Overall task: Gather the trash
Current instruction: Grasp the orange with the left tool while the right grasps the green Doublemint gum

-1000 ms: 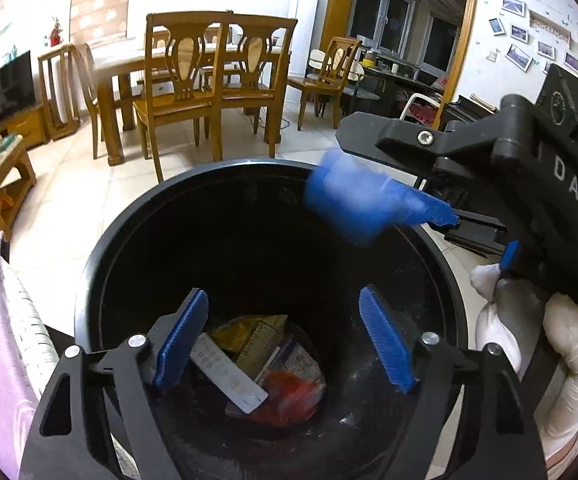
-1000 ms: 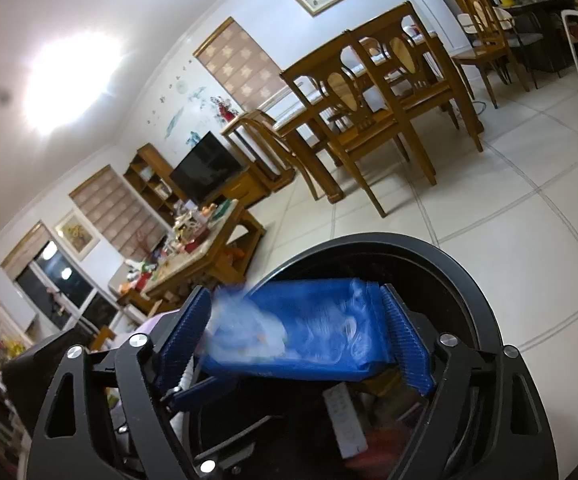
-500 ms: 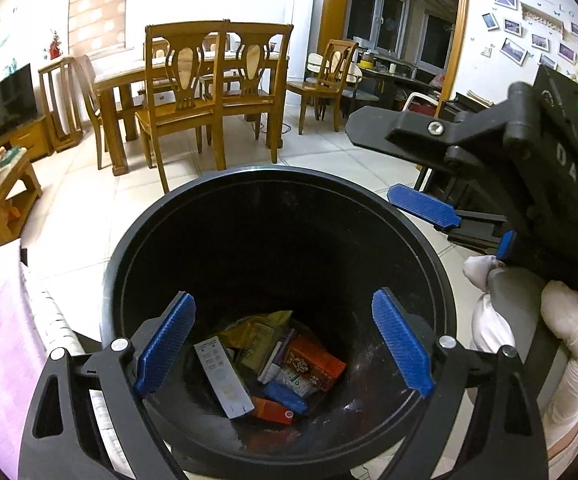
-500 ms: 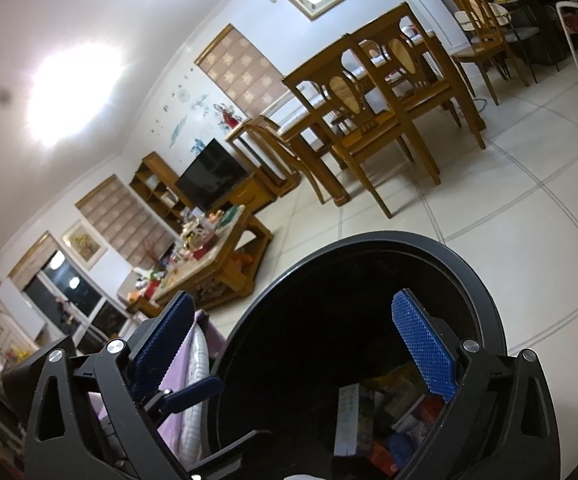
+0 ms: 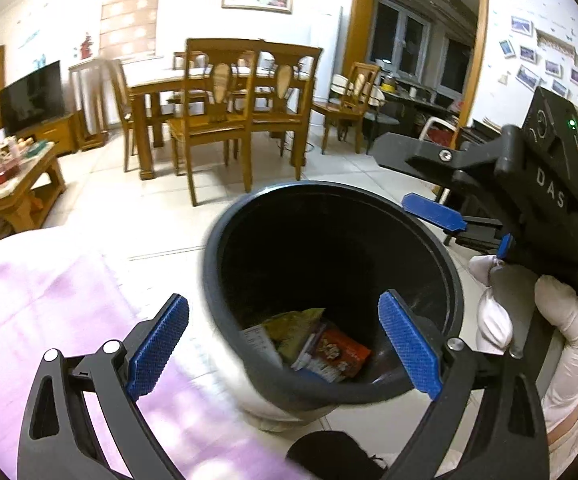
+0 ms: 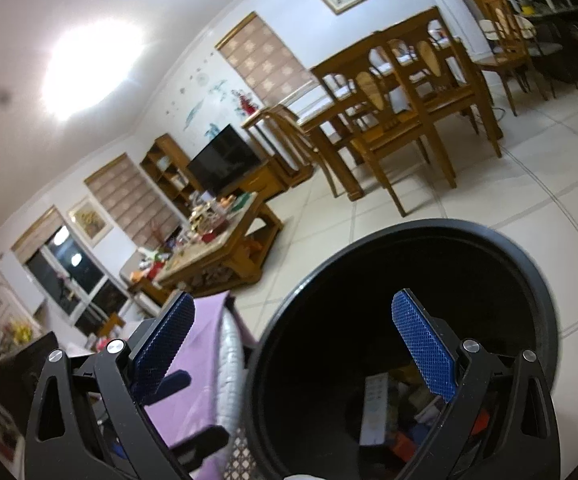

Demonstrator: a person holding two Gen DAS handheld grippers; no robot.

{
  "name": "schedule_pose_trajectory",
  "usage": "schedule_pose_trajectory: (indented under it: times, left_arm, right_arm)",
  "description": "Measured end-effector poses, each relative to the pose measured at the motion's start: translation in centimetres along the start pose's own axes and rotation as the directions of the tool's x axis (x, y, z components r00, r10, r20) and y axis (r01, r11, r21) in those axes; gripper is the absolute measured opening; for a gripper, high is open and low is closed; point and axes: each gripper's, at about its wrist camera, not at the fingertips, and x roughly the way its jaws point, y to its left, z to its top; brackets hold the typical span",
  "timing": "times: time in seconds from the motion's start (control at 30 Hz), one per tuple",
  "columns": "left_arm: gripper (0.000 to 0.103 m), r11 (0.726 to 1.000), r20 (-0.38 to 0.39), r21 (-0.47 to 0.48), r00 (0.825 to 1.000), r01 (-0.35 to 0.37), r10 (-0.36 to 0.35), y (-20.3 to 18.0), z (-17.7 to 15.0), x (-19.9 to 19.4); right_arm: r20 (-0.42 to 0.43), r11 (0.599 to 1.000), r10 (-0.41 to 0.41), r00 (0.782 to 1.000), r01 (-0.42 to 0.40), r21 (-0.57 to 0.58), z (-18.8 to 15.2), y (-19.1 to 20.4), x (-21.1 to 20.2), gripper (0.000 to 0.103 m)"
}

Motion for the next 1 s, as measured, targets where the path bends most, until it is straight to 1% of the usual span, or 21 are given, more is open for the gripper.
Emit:
schedule_pose_trajectory:
  times: [0.13, 0.3, 0.37, 0.43, 0.5, 0.57, 0.63, 0.7, 0.73, 0.77, 0.8, 0.83, 0.87, 0.9, 0.93, 0.97, 1.0]
  left_arm:
    - [0.096, 0.998, 0.020, -0.046, 0.999, -0.038, 0.039, 3.5, -1.3, -2.8]
    - [0.096, 0.984, 0.050, -0.128, 0.990, -0.126, 0.133, 10.1, -3.4, -7.4]
    - [0.096, 0.970, 0.052, -0.181, 0.984, -0.159, 0.171, 13.3, -4.0, -9.1]
    - [0.096, 0.950, 0.041, -0.249, 0.977, -0.190, 0.207, 16.8, -4.6, -10.5]
    - [0.096, 0.919, 0.023, -0.332, 0.972, -0.213, 0.234, 21.0, -5.3, -12.2]
    - [0.096, 0.890, 0.014, -0.394, 0.967, -0.228, 0.254, 24.6, -5.7, -13.3]
    - [0.096, 0.862, -0.002, -0.456, 0.969, -0.220, 0.246, 28.2, -6.2, -13.9]
    - [0.095, 0.842, -0.037, -0.486, 0.969, -0.233, 0.246, 30.3, -6.5, -13.5]
    - [0.095, 0.833, -0.065, -0.495, 0.966, -0.249, 0.250, 31.6, -6.7, -12.8]
    - [0.094, 0.829, -0.080, -0.498, 0.965, -0.254, 0.248, 32.5, -7.1, -12.7]
    - [0.094, 0.827, -0.091, -0.501, 0.966, -0.254, 0.241, 33.1, -7.2, -12.3]
    - [0.094, 0.829, -0.102, -0.500, 0.967, -0.252, 0.233, 33.8, -7.2, -11.9]
    - [0.094, 0.833, -0.118, -0.489, 0.966, -0.257, 0.228, 34.1, -7.2, -11.4]
    - [0.094, 0.839, -0.136, -0.476, 0.964, -0.265, 0.228, 34.5, -7.2, -11.0]
    - [0.092, 0.840, -0.147, -0.470, 0.963, -0.270, 0.227, 34.9, -7.4, -10.8]
    - [0.088, 0.840, -0.163, -0.469, 0.962, -0.271, 0.219, 35.3, -7.4, -10.3]
    - [0.085, 0.841, -0.175, -0.471, 0.963, -0.267, 0.207, 35.4, -7.6, -10.1]
  right_arm:
    - [-0.033, 0.998, 0.027, 0.999, -0.029, -0.054, -0.8, 3.5, 1.5, 0.098]
    - [-0.112, 0.986, 0.064, 0.992, -0.080, -0.144, -2.6, 9.4, 4.5, 0.098]
    - [-0.145, 0.979, 0.076, 0.986, -0.102, -0.177, -3.4, 11.6, 5.7, 0.098]
    - [-0.203, 0.963, 0.089, 0.975, -0.136, -0.231, -4.9, 14.8, 7.6, 0.098]
    - [-0.265, 0.942, 0.086, 0.960, -0.165, -0.293, -6.5, 18.0, 9.3, 0.098]
    - [-0.327, 0.912, 0.073, 0.942, -0.196, -0.361, -8.2, 21.0, 11.1, 0.098]
    - [-0.393, 0.857, 0.045, 0.919, -0.238, -0.457, -10.7, 25.1, 13.1, 0.098]
    - [-0.437, 0.797, 0.025, 0.899, -0.281, -0.534, -12.9, 28.3, 14.6, 0.098]
    - [-0.461, 0.747, 0.002, 0.887, -0.308, -0.589, -14.4, 30.4, 15.6, 0.098]
    - [-0.471, 0.713, -0.013, 0.882, -0.322, -0.623, -15.6, 31.7, 16.2, 0.098]
    - [-0.480, 0.670, -0.029, 0.877, -0.339, -0.660, -16.9, 33.4, 17.0, 0.098]
    - [-0.485, 0.649, -0.035, 0.874, -0.349, -0.676, -17.6, 34.2, 17.4, 0.098]
    - [-0.498, 0.618, -0.042, 0.866, -0.369, -0.694, -18.6, 35.6, 18.3, 0.098]
    - [-0.506, 0.601, -0.049, 0.861, -0.379, -0.704, -19.2, 36.4, 19.0, 0.098]
    - [-0.511, 0.588, -0.060, 0.858, -0.384, -0.713, -19.6, 36.9, 19.7, 0.098]
    - [-0.515, 0.562, -0.079, 0.854, -0.389, -0.730, -20.5, 37.4, 20.4, 0.098]
    - [-0.518, 0.548, -0.088, 0.851, -0.393, -0.738, -21.0, 37.8, 21.0, 0.098]
